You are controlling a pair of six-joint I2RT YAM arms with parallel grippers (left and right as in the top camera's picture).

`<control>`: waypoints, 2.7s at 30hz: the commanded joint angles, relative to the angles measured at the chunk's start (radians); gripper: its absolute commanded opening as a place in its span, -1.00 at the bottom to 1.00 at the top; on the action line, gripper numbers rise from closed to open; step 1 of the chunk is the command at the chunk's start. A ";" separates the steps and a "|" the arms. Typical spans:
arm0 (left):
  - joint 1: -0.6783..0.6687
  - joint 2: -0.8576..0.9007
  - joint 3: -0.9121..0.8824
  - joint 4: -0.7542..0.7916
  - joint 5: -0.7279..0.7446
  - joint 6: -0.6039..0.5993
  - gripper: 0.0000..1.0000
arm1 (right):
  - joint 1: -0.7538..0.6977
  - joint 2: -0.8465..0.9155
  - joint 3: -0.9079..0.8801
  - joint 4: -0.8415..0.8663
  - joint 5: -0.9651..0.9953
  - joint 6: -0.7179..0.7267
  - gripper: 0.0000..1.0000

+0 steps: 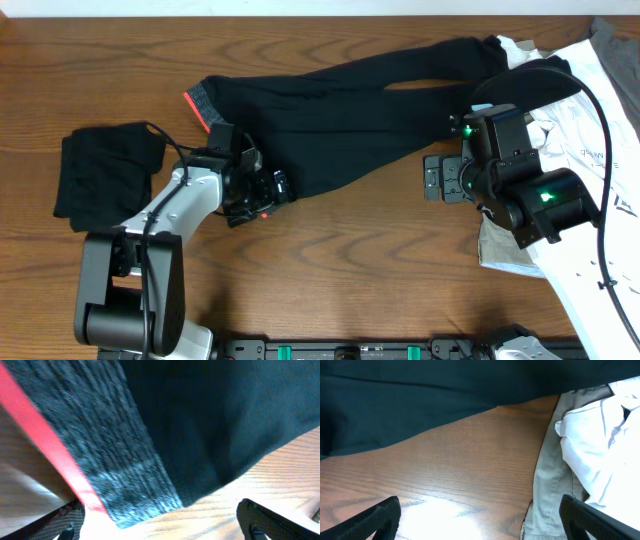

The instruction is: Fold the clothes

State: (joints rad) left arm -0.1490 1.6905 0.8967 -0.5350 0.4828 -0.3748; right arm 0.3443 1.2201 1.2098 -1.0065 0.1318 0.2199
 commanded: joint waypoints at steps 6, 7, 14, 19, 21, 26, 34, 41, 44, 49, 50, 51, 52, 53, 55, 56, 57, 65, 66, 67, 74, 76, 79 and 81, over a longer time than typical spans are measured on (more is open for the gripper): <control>-0.007 0.002 -0.005 -0.011 -0.001 -0.066 0.39 | -0.006 -0.005 0.006 -0.020 0.011 0.011 0.99; -0.007 0.002 -0.005 -0.010 -0.001 -0.066 0.01 | -0.006 -0.005 0.005 -0.023 0.011 0.011 0.98; -0.007 0.002 -0.005 -0.011 -0.003 -0.076 -0.83 | -0.006 -0.005 0.006 -0.023 0.011 0.011 0.98; 0.003 0.001 -0.004 -0.041 -0.010 -0.075 -0.88 | -0.006 -0.005 0.005 -0.023 0.011 0.011 0.98; 0.024 -0.005 -0.004 -0.065 -0.050 -0.076 -0.88 | -0.006 -0.005 0.005 -0.023 0.011 0.011 0.98; 0.145 -0.055 -0.003 -0.140 -0.175 -0.057 -0.88 | -0.006 -0.005 0.005 -0.024 0.021 0.005 0.98; 0.479 -0.189 0.017 -0.121 -0.211 -0.045 -0.88 | -0.007 -0.005 0.005 -0.026 0.023 0.003 0.98; 0.555 -0.208 0.018 -0.139 -0.140 0.026 -0.88 | -0.017 0.019 0.005 -0.026 0.047 0.005 0.99; 0.546 -0.208 0.018 -0.169 -0.138 0.026 -0.88 | -0.047 0.050 0.005 -0.026 0.056 0.012 0.99; 0.531 -0.208 0.017 -0.213 -0.140 0.027 -0.88 | -0.155 0.127 0.005 -0.042 0.055 0.069 0.20; 0.529 -0.208 0.017 -0.217 -0.139 0.034 -0.88 | -0.187 0.149 0.005 -0.044 0.051 0.087 -0.38; 0.529 -0.208 0.017 -0.219 -0.139 0.042 -0.88 | -0.218 0.171 0.005 -0.045 0.041 0.099 -0.64; 0.529 -0.208 0.017 -0.220 -0.139 0.042 -0.88 | -0.249 0.197 0.005 -0.045 0.018 0.097 -0.75; 0.529 -0.208 0.017 -0.220 -0.139 0.045 -0.88 | -0.274 0.221 0.005 -0.050 0.005 0.097 -0.83; 0.529 -0.208 0.017 -0.221 -0.139 0.046 -0.88 | -0.319 0.275 0.004 -0.056 -0.010 0.089 -0.97; 0.529 -0.208 0.017 -0.222 -0.139 0.045 -0.88 | -0.337 0.307 0.004 -0.052 -0.014 0.073 -0.98; 0.529 -0.208 0.016 -0.221 -0.139 0.046 -0.88 | -0.351 0.334 0.004 -0.040 -0.024 0.049 -0.97; 0.529 -0.208 0.016 -0.222 -0.139 0.045 -0.89 | -0.422 0.562 0.004 0.137 -0.069 -0.126 -0.98; 0.529 -0.208 0.016 -0.224 -0.139 0.045 -0.88 | -0.431 0.592 0.004 0.154 -0.069 -0.129 -0.97; 0.529 -0.208 0.016 -0.224 -0.139 0.045 -0.88 | -0.439 0.617 0.004 0.168 -0.069 -0.133 -0.96; 0.529 -0.208 0.016 -0.224 -0.139 0.045 -0.88 | -0.513 0.763 0.004 0.289 0.013 -0.138 -0.97; 0.529 -0.208 0.016 -0.224 -0.139 0.045 -0.89 | -0.537 0.772 0.004 0.323 0.078 -0.107 -0.97; 0.529 -0.208 0.016 -0.224 -0.139 0.045 -0.88 | -0.589 0.767 0.012 0.358 0.203 -0.029 -0.97; 0.529 -0.208 0.016 -0.224 -0.138 0.045 -0.88 | -0.632 0.766 0.030 0.357 0.233 -0.011 -0.98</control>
State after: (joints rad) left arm 0.3832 1.4883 0.8970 -0.7544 0.3378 -0.3393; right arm -0.2226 1.9602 1.2198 -0.6544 0.2161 0.1455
